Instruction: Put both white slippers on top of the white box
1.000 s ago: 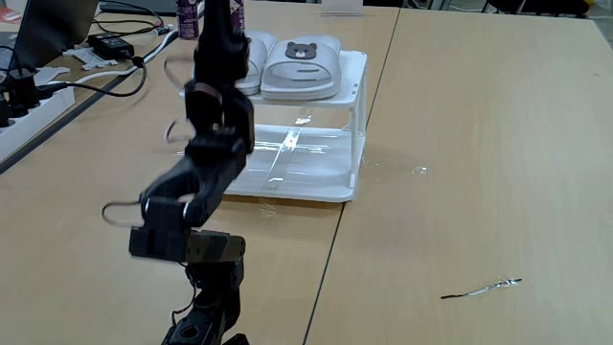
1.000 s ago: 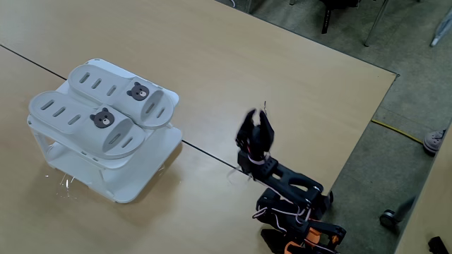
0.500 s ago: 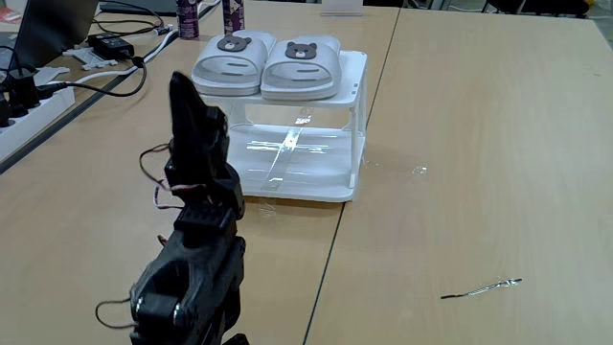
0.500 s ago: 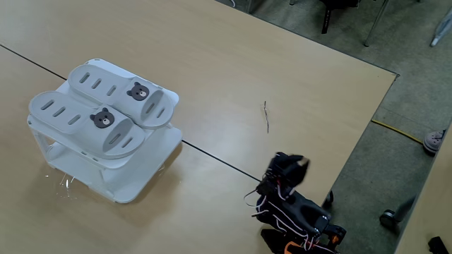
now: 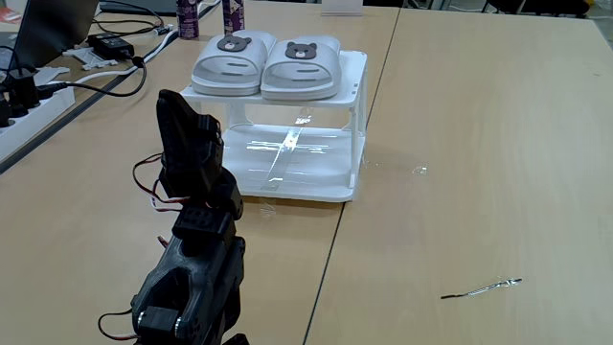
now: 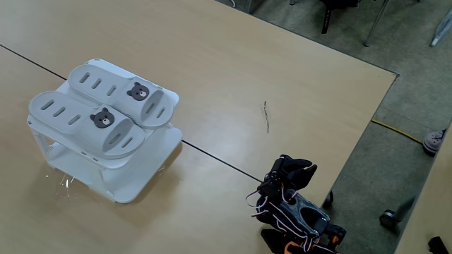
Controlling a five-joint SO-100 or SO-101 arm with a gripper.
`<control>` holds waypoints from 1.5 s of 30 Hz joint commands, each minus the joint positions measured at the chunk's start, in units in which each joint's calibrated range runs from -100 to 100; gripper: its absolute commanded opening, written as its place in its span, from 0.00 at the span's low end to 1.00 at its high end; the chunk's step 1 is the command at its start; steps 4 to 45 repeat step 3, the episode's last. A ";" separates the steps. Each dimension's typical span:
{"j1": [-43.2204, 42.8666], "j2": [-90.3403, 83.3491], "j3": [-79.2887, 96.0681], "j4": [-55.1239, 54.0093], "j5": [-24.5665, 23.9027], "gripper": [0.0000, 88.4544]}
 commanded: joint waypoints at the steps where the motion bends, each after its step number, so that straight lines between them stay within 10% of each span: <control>1: -0.46 -0.14 0.36 -0.07 0.42 0.01; 45: -0.46 -0.14 0.36 -0.07 0.42 0.01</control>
